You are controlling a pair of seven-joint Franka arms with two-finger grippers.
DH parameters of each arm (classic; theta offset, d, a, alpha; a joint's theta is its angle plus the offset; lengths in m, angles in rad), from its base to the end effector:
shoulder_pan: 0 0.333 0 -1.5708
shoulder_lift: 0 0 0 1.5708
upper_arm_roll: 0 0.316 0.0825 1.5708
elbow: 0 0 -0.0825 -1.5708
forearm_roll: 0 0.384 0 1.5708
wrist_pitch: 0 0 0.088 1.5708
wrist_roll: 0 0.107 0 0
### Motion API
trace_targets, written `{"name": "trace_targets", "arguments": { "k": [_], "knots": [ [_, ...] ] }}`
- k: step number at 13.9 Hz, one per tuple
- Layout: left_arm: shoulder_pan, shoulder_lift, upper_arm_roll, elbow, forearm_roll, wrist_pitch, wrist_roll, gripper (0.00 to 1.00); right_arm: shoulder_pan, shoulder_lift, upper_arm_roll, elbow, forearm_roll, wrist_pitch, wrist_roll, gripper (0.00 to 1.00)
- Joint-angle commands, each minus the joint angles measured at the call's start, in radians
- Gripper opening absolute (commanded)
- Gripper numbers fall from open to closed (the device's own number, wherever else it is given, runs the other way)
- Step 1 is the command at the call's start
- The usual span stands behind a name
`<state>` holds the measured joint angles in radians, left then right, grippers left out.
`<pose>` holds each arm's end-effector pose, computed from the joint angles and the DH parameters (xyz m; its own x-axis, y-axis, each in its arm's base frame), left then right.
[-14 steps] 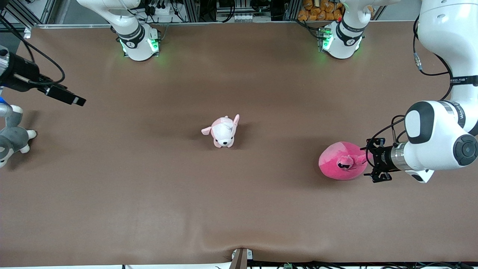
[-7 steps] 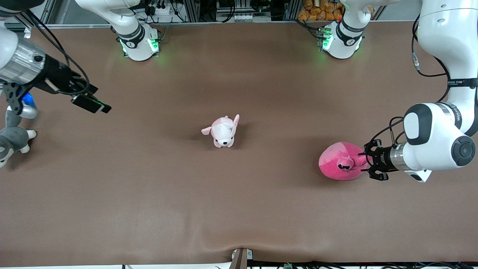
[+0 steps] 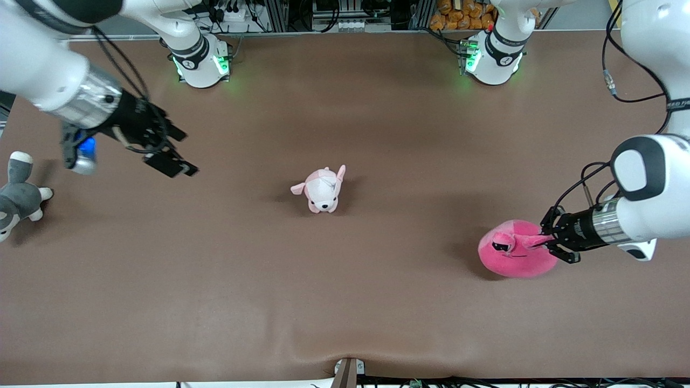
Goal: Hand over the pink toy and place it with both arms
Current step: 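Lift the pink plush to the table middle while the right gripper approaches, then grasp the pink plush with the right gripper while the left gripper opens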
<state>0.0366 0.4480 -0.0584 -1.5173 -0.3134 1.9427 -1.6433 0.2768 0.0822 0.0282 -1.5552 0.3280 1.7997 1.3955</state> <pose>0.6838 -0.0300 0.4057 -0.1749 0.9362 -0.3049 0.9845 0.1633 -0.0633 0.5655 0.2058 0.6111 0.4274 -0.8554 -0.2926 -0.9019 -0.3810 -0.2035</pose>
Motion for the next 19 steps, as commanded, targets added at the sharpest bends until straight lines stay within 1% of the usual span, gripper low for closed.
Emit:
{"name": "trace_targets", "arguments": {
  "k": [1, 3, 5, 6, 9, 11, 13, 16, 19],
  "knots": [
    [-0.003, -0.084, -0.055, -0.003, -0.035, -0.002, -0.071, 0.0, 0.094, 0.068, -0.01, 0.049, 0.006, 0.103, 0.172, 1.0],
    [-0.003, -0.097, -0.128, 0.038, -0.033, -0.002, -0.207, 0.0, 0.16, 0.114, -0.01, 0.063, 0.0, 0.206, 0.38, 1.0],
    [-0.024, -0.092, -0.194, 0.078, -0.016, -0.002, -0.39, 0.0, 0.208, 0.154, -0.01, 0.078, -0.001, 0.286, 0.563, 1.0],
    [-0.058, -0.094, -0.205, 0.1, -0.016, 0.001, -0.459, 0.0, 0.219, 0.172, -0.01, 0.087, 0.002, 0.32, 0.632, 1.0],
    [-0.162, -0.092, -0.202, 0.157, -0.016, 0.005, -0.611, 0.0, 0.255, 0.238, -0.01, 0.141, 0.002, 0.401, 0.807, 1.0],
    [-0.22, -0.089, -0.205, 0.178, -0.016, 0.053, -0.677, 0.0, 0.292, 0.277, -0.011, 0.176, -0.003, 0.405, 0.818, 1.0],
    [-0.295, -0.087, -0.199, 0.177, 0.005, 0.12, -0.734, 0.0, 0.306, 0.292, -0.013, 0.185, -0.004, 0.408, 0.835, 1.0],
    [-0.388, -0.083, -0.195, 0.178, 0.078, 0.159, -0.812, 0.0, 0.308, 0.336, -0.016, 0.248, -0.006, 0.411, 0.893, 1.0],
    [-0.441, -0.081, -0.193, 0.178, 0.119, 0.162, -0.854, 0.0, 0.315, 0.347, -0.016, 0.257, -0.006, 0.412, 0.895, 1.0]
  ]
}}
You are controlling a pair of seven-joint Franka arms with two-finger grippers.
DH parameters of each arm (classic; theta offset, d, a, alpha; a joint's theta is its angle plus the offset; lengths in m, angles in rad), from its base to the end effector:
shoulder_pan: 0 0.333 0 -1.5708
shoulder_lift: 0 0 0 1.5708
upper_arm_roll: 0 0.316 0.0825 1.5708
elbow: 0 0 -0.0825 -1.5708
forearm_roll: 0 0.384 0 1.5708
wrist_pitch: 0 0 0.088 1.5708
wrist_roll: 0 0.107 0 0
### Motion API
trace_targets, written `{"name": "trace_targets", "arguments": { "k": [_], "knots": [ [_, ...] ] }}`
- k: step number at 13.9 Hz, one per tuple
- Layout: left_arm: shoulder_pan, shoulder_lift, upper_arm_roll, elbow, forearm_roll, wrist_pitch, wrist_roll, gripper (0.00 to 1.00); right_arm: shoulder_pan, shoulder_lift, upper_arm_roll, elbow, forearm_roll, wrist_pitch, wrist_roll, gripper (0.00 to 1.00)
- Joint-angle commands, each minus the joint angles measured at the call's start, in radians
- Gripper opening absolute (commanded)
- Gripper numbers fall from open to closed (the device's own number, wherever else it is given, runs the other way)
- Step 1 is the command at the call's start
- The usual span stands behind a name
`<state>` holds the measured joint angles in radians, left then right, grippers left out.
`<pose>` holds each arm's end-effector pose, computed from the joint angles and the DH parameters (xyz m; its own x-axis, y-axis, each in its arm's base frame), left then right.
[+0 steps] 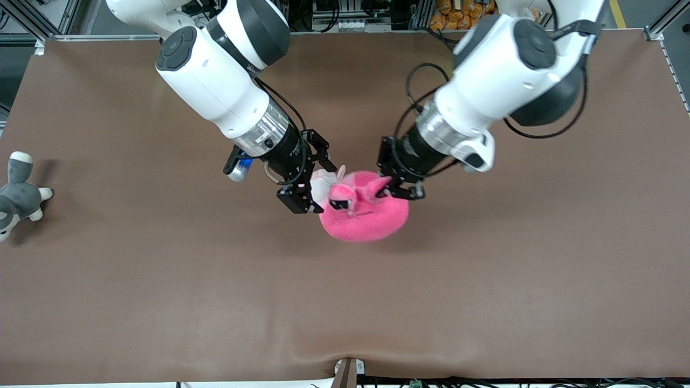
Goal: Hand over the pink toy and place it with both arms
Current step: 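Grasp the pink plush with the right gripper while the left gripper opens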
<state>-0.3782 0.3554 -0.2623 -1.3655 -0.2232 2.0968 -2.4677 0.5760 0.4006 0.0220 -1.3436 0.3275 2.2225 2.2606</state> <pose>0.5723 -0.3999 0.5665 -0.3197 0.8242 -0.4675 0.9357 0.3523 -0.0187 0.5905 0.4108 0.5541 -0.1620 -0.8372 -0.5224 -0.9573 0.2617 -0.1225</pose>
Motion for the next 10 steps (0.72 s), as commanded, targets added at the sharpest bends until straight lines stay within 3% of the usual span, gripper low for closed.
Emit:
{"name": "trace_targets", "arguments": {
  "k": [1, 3, 4, 5, 10],
  "knots": [
    [-0.037, 0.01, 0.011, 0.026, 0.028, 0.008, -0.03, 0.0, 0.021, 0.03, -0.011, 0.046, -0.008, -0.011, 0.03, 0.91],
    [-0.048, 0.01, 0.011, 0.026, 0.03, 0.008, -0.039, 0.0, 0.022, 0.035, -0.01, 0.046, -0.066, -0.015, 0.027, 0.48],
    [-0.048, 0.008, 0.011, 0.026, 0.03, 0.008, -0.042, 0.0, 0.031, 0.035, -0.008, 0.046, -0.121, -0.018, 0.03, 0.08],
    [-0.048, 0.007, 0.011, 0.026, 0.03, 0.008, -0.042, 0.0, 0.035, 0.035, -0.007, 0.046, -0.143, -0.023, 0.028, 0.0],
    [-0.047, 0.005, 0.011, 0.025, 0.03, 0.008, -0.042, 0.0, 0.035, 0.034, -0.008, 0.046, -0.143, -0.026, 0.031, 0.0]
  ]
}}
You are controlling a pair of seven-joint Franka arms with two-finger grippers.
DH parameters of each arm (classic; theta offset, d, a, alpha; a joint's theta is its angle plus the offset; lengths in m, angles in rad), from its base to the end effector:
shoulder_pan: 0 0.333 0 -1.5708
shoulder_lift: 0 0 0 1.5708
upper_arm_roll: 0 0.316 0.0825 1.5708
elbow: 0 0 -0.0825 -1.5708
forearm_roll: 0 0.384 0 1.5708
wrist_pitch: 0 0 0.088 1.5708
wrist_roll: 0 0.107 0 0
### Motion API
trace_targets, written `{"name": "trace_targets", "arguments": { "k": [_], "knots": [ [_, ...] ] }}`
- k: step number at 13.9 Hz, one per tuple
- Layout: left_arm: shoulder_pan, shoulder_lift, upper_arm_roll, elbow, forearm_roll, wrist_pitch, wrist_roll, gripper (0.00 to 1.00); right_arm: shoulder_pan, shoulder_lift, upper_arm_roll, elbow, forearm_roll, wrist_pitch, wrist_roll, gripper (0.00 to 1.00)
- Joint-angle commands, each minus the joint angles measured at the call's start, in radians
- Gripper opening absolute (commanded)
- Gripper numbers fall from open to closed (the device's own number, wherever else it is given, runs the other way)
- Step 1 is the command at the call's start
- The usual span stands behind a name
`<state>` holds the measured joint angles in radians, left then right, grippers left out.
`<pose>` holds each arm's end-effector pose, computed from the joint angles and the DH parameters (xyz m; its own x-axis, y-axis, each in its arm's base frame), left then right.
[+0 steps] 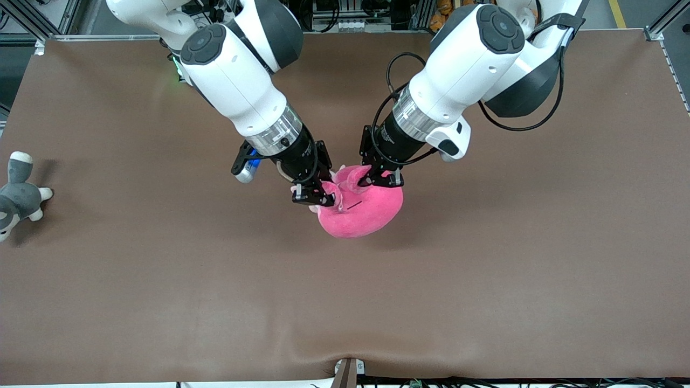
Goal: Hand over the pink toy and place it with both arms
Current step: 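Grasp the pink plush with the right gripper while the left gripper opens, then carry the plush toward the grey plush while the left gripper withdraws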
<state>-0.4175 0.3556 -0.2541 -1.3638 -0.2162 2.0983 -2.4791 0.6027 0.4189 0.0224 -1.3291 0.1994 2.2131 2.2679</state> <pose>0.5595 -0.4181 0.5669 -0.3003 0.8332 -0.4644 0.9432 0.3319 -0.0146 0.5846 0.4258 0.5462 -0.0947 -0.8949 -0.4361 -0.9584 0.2005 -0.2032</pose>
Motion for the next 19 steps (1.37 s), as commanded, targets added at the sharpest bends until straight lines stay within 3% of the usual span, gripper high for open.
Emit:
{"name": "trace_targets", "arguments": {
  "k": [1, 2, 3, 7, 11, 14, 19],
  "knots": [
    [-0.007, 0.003, 0.003, 0.023, 0.023, 0.005, -0.03, 0.0, 0.008, 0.012, -0.01, 0.031, -0.015, -0.018, 0.024, 0.0],
    [-0.006, 0.003, 0.003, 0.023, 0.029, 0.006, -0.029, 0.16, 0.005, 0.011, -0.01, 0.031, -0.014, -0.018, 0.024, 0.0],
    [-0.001, 0.002, 0.003, 0.023, 0.044, 0.006, -0.021, 0.99, 0.002, 0.009, -0.01, 0.031, -0.012, -0.019, 0.024, 0.0],
    [0.0, -0.004, -0.005, 0.023, 0.13, 0.005, 0.058, 1.0, -0.017, 0.0, -0.016, 0.034, -0.014, -0.091, 0.018, 0.0],
    [0.019, -0.018, -0.001, 0.014, 0.135, -0.009, 0.207, 1.0, -0.159, -0.048, -0.007, 0.048, 0.0, -0.26, -0.013, 0.0],
    [0.083, -0.026, -0.002, 0.011, 0.133, -0.081, 0.415, 1.0, -0.286, -0.074, -0.012, 0.07, 0.115, -0.369, -0.121, 0.0],
    [0.219, -0.066, -0.007, 0.006, 0.123, -0.239, 0.766, 1.0, -0.446, -0.063, -0.012, 0.058, 0.126, -0.556, -0.437, 0.0]
  ]
}}
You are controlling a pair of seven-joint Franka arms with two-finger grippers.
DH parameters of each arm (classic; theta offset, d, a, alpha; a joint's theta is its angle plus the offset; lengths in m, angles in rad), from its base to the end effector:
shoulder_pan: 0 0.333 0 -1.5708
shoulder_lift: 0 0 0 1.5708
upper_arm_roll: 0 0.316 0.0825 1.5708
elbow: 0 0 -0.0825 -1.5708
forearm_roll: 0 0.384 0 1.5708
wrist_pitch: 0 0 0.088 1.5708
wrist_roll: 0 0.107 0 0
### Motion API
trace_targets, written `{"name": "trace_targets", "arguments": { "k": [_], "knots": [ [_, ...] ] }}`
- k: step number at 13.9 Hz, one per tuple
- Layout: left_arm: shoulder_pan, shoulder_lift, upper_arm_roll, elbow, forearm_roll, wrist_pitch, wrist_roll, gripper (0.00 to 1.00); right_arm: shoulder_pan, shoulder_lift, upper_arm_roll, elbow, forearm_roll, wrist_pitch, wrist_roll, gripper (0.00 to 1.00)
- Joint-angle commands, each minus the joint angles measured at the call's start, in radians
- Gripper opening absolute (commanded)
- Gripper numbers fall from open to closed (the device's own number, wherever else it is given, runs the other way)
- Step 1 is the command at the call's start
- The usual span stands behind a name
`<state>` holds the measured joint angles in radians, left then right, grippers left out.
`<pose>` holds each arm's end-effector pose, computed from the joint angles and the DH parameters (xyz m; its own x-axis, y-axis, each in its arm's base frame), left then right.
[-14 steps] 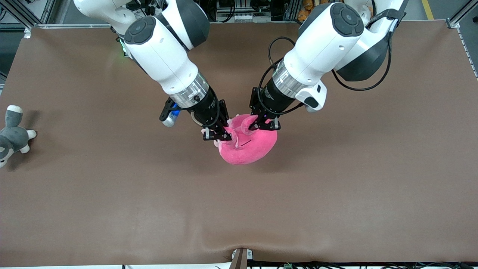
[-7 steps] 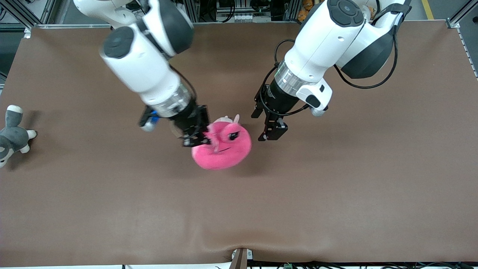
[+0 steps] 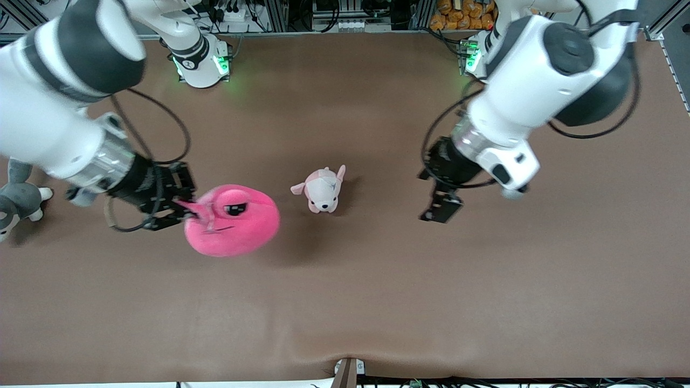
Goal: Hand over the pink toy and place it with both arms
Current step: 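Carry the plush toward the grey plush while the left gripper withdraws, then lower the pink plush onto the table and open the right gripper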
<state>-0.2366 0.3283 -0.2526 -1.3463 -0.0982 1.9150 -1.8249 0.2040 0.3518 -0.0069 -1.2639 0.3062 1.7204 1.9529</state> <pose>0.6092 -0.3004 0.5716 0.2062 0.9504 -0.2327 0.9681 -0.1635 0.1900 0.6539 0.1599 0.5734 -0.2053 -0.9270 -0.3137 -0.9776 0.2095 0.0208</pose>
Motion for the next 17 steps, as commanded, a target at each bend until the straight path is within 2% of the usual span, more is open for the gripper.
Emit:
{"name": "trace_targets", "arguments": {
  "k": [1, 4, 10, 13, 15, 17],
  "knots": [
    [0.066, -0.048, -0.01, -0.013, 0.005, -0.08, 0.178, 1.0, -0.075, 0.012, 0.016, -0.038, 0.016, -0.129, -0.225, 0.0],
    [0.138, -0.08, -0.01, -0.013, 0.005, -0.132, 0.364, 1.0, -0.187, 0.027, 0.016, -0.176, 0.011, -0.159, -0.492, 0.0],
    [0.23, -0.156, 0.01, -0.039, 0.003, -0.26, 0.727, 1.0, -0.352, 0.071, 0.016, -0.247, 0.017, -0.145, -0.716, 0.0],
    [0.159, -0.25, 0.171, -0.131, 0.002, -0.294, 0.973, 1.0, -0.42, 0.076, 0.016, -0.317, 0.019, -0.081, -0.842, 0.0],
    [0.148, -0.314, 0.211, -0.204, 0.002, -0.307, 1.129, 1.0, -0.439, 0.088, 0.018, -0.327, 0.06, -0.053, -0.852, 0.0],
    [0.149, -0.353, 0.249, -0.235, 0.005, -0.347, 1.296, 1.0, -0.448, 0.099, 0.016, -0.33, 0.089, -0.015, -0.852, 0.0]
  ]
}}
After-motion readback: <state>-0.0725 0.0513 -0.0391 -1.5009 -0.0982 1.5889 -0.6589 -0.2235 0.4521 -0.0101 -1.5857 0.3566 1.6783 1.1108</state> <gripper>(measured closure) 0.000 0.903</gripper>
